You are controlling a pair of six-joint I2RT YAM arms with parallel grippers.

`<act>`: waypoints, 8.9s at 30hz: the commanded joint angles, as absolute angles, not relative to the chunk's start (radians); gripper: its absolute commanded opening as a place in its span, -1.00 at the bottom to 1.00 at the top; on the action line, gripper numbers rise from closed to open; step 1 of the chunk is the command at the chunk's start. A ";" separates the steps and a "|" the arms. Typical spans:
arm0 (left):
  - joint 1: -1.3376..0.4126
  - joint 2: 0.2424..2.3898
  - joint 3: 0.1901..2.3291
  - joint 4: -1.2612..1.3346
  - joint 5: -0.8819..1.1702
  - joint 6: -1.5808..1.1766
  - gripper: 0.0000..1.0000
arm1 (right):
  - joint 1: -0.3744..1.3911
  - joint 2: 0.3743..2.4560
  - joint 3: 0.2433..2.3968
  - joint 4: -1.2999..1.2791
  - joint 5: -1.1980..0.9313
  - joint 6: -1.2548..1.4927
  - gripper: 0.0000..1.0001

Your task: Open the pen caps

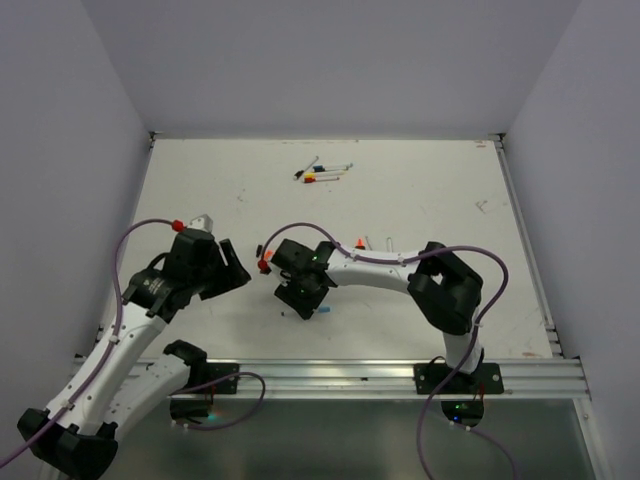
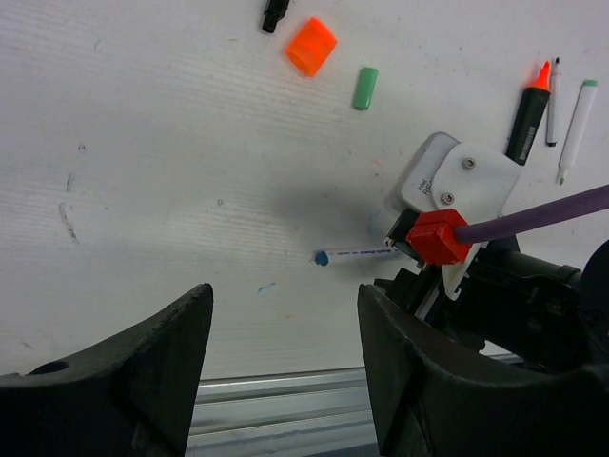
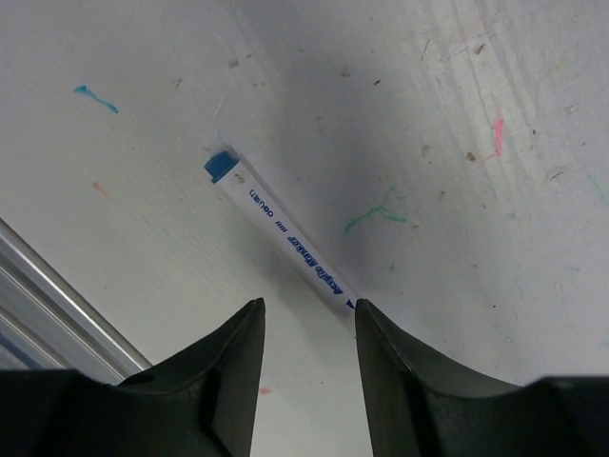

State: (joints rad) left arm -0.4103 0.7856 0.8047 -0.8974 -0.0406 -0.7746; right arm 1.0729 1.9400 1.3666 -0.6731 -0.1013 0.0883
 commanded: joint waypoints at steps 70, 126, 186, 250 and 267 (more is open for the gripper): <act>-0.446 1.193 0.692 0.207 0.785 -0.896 -1.00 | 0.663 1.600 1.209 -0.069 -0.561 0.877 -1.00; -0.514 1.808 1.195 -0.552 0.201 -0.428 -1.00 | 0.230 1.693 1.177 -0.807 -0.003 0.359 -1.00; -0.514 1.624 1.418 -0.689 -0.075 -0.379 0.24 | 0.268 1.637 1.335 -0.850 -0.173 0.420 0.09; -0.298 2.465 2.016 -0.166 0.118 0.066 -0.03 | 0.367 1.463 1.333 -0.950 -0.304 0.483 0.07; -0.298 2.480 2.011 -0.187 0.120 0.038 -0.72 | 0.360 1.459 1.324 -0.946 -0.296 0.477 0.07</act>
State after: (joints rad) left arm -0.2970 2.4798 2.0155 -0.2153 0.1410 0.0437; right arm 0.3653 1.4662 1.3052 -0.9569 -0.2798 0.4858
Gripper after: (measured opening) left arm 0.184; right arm 0.538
